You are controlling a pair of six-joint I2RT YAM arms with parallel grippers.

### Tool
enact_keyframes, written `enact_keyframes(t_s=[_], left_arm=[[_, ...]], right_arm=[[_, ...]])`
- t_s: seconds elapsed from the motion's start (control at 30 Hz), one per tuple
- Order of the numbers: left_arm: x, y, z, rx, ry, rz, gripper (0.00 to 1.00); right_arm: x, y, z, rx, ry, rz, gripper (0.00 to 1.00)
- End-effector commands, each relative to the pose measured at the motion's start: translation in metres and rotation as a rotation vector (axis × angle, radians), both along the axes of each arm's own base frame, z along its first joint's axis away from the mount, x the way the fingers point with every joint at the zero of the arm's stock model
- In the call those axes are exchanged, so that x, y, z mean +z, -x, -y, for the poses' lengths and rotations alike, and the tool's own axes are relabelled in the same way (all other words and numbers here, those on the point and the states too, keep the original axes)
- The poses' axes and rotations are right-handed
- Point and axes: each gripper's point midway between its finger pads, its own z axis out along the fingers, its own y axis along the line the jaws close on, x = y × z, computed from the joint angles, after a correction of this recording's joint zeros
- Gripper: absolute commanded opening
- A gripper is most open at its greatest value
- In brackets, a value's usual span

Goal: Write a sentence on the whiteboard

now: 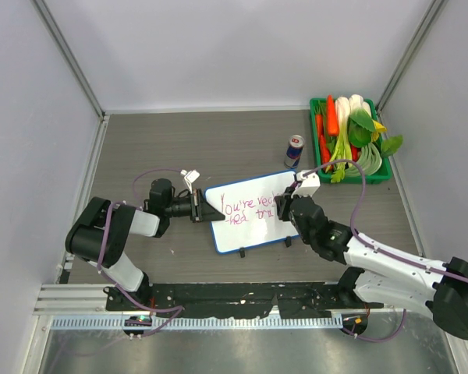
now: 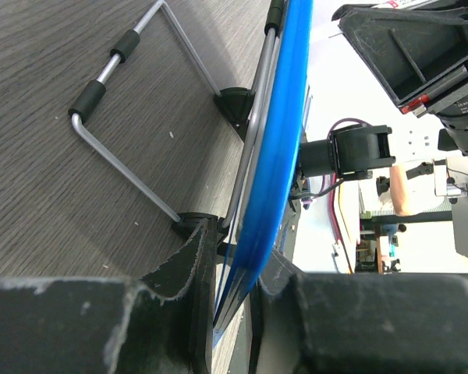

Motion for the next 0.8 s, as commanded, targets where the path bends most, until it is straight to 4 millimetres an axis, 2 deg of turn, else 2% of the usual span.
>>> enact_keyframes(t_s=[0.0, 0.47, 0.77], left_arm=[[-0.022, 0.006, -0.003, 0.033, -0.047, -0.087, 0.0], [-0.023, 0.005, -0.003, 0.034, -0.047, -0.092, 0.0], [-0.023, 0.005, -0.003, 0.036, -0.046, -0.09, 0.0]], right_arm=[[-0.005, 0.004, 0.003, -0.001, -0.013, -0.015, 0.02], [-0.026, 0.02, 0.008, 0.031, -0.019, -0.073, 0.01], [-0.023, 0.02, 0.012, 0.024, -0.003, -0.058, 0.02]])
